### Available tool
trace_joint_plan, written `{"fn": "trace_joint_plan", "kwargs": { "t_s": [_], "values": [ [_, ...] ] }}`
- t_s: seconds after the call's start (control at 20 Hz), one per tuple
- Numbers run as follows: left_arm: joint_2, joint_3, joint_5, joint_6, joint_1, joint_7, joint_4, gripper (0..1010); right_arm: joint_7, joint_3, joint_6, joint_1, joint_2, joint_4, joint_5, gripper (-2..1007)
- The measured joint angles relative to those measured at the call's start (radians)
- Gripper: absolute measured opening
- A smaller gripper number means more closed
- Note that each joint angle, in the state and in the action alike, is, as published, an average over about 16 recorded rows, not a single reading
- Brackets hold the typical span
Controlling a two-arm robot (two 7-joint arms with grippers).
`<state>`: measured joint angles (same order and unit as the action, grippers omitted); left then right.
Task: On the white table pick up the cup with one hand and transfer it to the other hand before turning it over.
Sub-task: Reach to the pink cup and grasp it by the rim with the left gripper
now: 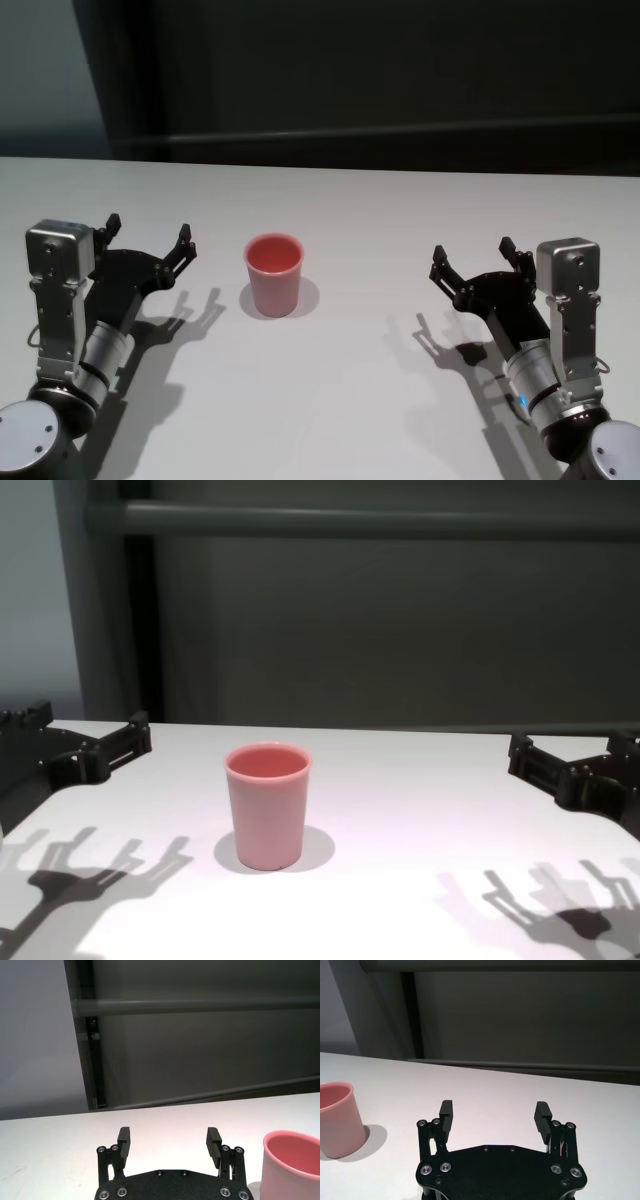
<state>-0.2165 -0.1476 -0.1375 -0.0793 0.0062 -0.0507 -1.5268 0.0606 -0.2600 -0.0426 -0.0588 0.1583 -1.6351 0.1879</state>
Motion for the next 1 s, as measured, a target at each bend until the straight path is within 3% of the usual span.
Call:
{"fn": "trace_joint_plan", "kwargs": {
  "t_s": [1.0],
  "values": [
    [0.000, 0.000, 0.000, 0.000, 0.000, 0.000, 0.000, 1003, 0.000, 0.000, 0.000, 0.000, 0.000, 0.000, 0.000, 1002]
  ]
}}
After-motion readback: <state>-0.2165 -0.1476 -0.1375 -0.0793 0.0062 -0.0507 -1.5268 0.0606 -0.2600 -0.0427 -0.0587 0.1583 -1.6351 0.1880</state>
